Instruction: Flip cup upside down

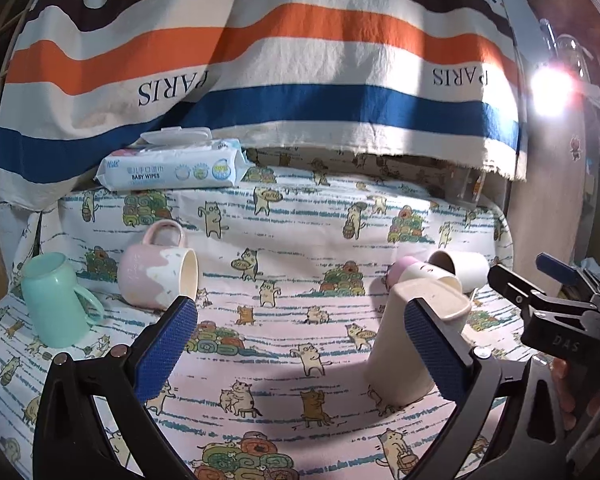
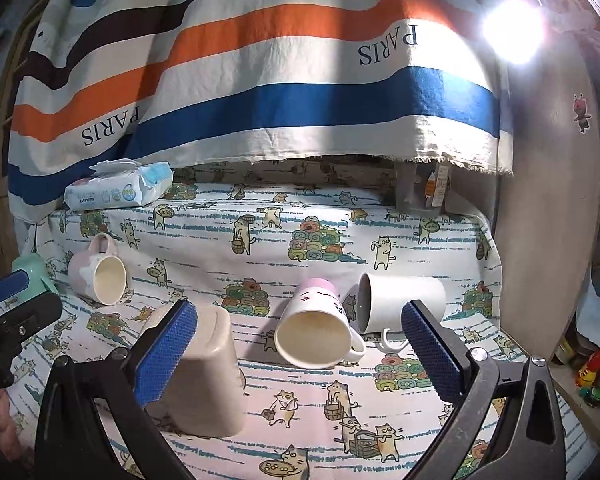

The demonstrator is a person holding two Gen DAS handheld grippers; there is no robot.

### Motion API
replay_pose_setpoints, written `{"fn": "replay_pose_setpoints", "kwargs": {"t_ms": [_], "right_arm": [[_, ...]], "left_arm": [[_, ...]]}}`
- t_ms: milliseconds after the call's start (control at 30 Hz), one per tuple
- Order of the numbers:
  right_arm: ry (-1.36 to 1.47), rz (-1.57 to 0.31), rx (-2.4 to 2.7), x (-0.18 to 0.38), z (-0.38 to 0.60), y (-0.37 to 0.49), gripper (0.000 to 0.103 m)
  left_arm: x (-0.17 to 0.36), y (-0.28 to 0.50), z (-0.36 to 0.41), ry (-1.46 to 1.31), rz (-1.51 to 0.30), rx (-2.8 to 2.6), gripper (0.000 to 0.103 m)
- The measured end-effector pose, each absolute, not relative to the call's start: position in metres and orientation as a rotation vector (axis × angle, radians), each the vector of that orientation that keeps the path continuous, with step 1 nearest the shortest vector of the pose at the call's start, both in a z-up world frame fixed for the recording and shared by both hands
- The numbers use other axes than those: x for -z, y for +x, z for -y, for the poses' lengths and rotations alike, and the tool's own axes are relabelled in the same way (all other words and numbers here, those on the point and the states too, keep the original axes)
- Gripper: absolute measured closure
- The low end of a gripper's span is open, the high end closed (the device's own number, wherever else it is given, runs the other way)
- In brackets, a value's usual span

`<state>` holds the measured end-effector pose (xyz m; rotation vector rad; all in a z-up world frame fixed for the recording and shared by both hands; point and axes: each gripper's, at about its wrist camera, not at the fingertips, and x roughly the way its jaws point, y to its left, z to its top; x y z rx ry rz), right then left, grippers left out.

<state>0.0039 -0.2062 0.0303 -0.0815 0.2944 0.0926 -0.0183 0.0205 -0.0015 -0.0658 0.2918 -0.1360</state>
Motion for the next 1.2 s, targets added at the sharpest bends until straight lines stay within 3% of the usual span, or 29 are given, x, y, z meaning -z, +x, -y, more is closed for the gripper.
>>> {"fn": "replay_pose_setpoints", "kwargs": {"t_ms": [1200], "right_arm": [[-0.051, -0.263, -0.100, -0.018, 0.212, -0.001, 0.000]], "left_arm": [[0.005, -0.029, -0.001, 0.027, -0.235, 0.102, 0.000]]}}
